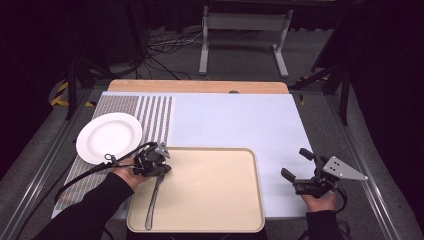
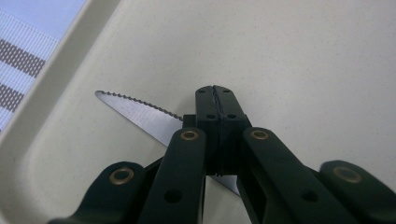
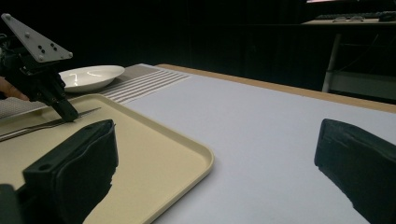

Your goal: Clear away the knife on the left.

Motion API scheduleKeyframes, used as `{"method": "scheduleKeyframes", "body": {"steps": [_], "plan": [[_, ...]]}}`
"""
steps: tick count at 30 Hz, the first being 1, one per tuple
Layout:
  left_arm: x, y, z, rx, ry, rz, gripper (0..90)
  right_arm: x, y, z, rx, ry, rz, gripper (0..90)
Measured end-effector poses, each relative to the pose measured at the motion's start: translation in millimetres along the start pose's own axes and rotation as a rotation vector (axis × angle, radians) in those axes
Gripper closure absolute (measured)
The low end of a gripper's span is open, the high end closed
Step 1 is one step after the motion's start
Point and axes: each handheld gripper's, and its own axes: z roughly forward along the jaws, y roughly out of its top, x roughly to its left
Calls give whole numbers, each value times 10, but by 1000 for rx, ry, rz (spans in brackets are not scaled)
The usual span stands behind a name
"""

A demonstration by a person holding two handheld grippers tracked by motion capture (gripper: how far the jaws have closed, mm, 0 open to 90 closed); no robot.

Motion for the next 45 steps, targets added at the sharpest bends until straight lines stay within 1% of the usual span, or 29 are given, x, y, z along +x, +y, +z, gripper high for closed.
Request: {"method": "scheduleKeyframes", "body": {"steps": [2, 8, 12, 18, 19, 20, 22, 23, 24, 25, 26, 27, 28, 29, 30, 31, 32, 33, 34, 35, 36, 37, 40, 42, 43, 44, 45], "plan": [[5, -17, -11, 4, 4, 3, 900, 0, -1, 2, 1, 0, -1, 1], [22, -72, -37, 4, 3, -9, 900, 5, -1, 6, 3, -2, 2, 2], [16, -78, -43, 10, 12, -1, 900, 5, 0, 8, 0, -1, 0, 1], [15, -76, -47, 11, 12, 3, 900, 5, 2, 4, 1, -1, 0, 2], [19, -76, -51, 2, 7, -3, 868, 5, 2, 4, 2, 0, 0, 1], [28, -74, -67, -4, 0, -8, 804, 4, 2, 4, 2, 0, 0, 1], [38, -75, -118, -35, -17, -9, 783, 1, 2, 3, 0, 1, -3, 1], [38, -75, -152, -55, -18, -12, 741, 0, 2, 2, 0, 1, -2, 2], [40, -76, -196, -85, -26, -14, 712, 0, 3, 3, 0, 1, -2, 1], [44, -77, -226, -101, -36, -10, 672, 2, 3, 3, 0, 0, -3, 2], [48, -81, -268, -122, -42, 1, 618, 4, 4, 4, 0, 0, -4, 1], [43, -85, -310, -145, -41, 2, 552, 5, 5, 4, 1, 0, -5, 1], [44, -89, -352, -168, -50, 2, 503, 6, 6, 3, 2, -1, -6, 2], [40, -100, -403, -205, -41, -6, 448, 6, 8, 2, 0, -1, -8, 2], [38, -110, -445, -226, -36, -8, 378, 5, 9, 2, 0, -1, -11, 1], [36, -122, -481, -246, -29, -10, 327, 6, 9, 3, 0, -1, -9, 2], [33, -133, -518, -260, -25, -14, 282, 6, 9, 6, 1, 0, -9, 1], [37, -148, -567, -277, -22, -25, 207, 6, 8, 9, 1, 1, -7, 1], [37, -148, -567, -277, -22, -25, 148, 6, 8, 9, 1, 1, -7, 1], [29, -175, -633, -305, -13, -25, 118, 7, 7, 12, 3, 2, -9, 2], [29, -175, -633, -305, -13, -25, 98, 7, 7, 12, 3, 2, -9, 2], [26, -189, -663, -315, -9, -25, 72, 7, 6, 7, 3, 2, -9, 1], [18, -235, -754, -355, -9, -30, 47, 5, 7, 3, 0, 1, -9, 2], [14, -263, -803, -383, -15, -33, 24, 7, 9, 3, 0, 3, -11, 2], [16, -284, -825, -403, -21, -41, 19, 10, 10, 5, 0, 4, -8, 2], [26, -306, -844, -419, -40, -52, 19, 11, 10, 5, 0, 4, -8, 2], [39, -330, -863, -434, -40, -62, 15, 11, 11, 3, 1, 3, -10, 2]]}}
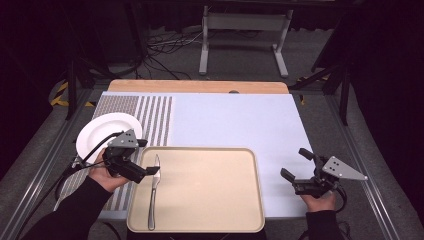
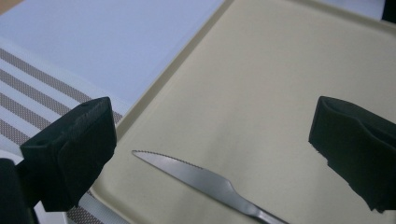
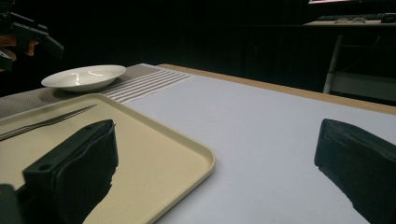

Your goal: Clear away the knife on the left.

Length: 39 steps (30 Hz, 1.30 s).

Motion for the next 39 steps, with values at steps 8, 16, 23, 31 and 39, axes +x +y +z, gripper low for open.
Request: {"method": "scheduleKeyframes", "body": {"steps": [8, 16, 23, 31, 39], "plan": [[42, -156, -183, -81, 45, -21, 6, 5, 2, 0, -3, 0, 3, 2], [49, -379, -381, -182, 90, -35, 6, 6, 1, 2, -11, 0, -1, 2], [50, -585, -571, -270, 133, -58, 7, 11, -1, 7, -9, -1, -10, 1], [103, -870, -677, -371, 170, -96, 7, 20, -1, 12, -9, 0, -16, 2], [190, -1176, -646, -428, 204, -145, 9, 29, -7, 24, -5, 2, -34, 2]]}}
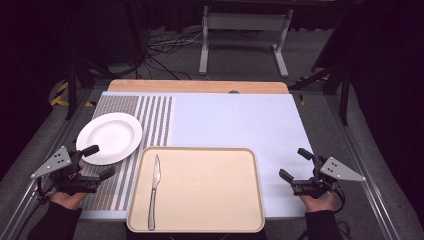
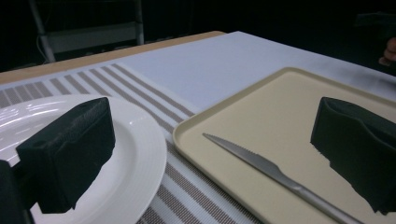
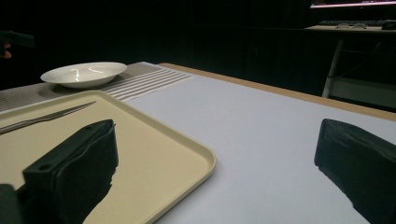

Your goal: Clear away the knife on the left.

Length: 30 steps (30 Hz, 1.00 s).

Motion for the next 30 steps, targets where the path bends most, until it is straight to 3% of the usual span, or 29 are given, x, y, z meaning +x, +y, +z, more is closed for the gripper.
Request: {"method": "scheduleKeyframes", "body": {"steps": [8, 14, 18, 30], "plan": [[149, -206, 7, -6, 6, -54, 10, 0, -28, 18, 5, 7, 2, 1], [174, -283, 29, -2, -1, -77, 10, 8, -60, 18, 7, 7, 6, 1], [155, -291, 47, 17, -5, -62, 10, 18, -70, 14, 13, 9, 5, 1], [133, -277, 25, 4, -3, -38, 9, 22, -64, 11, 9, 10, 5, 1]]}}
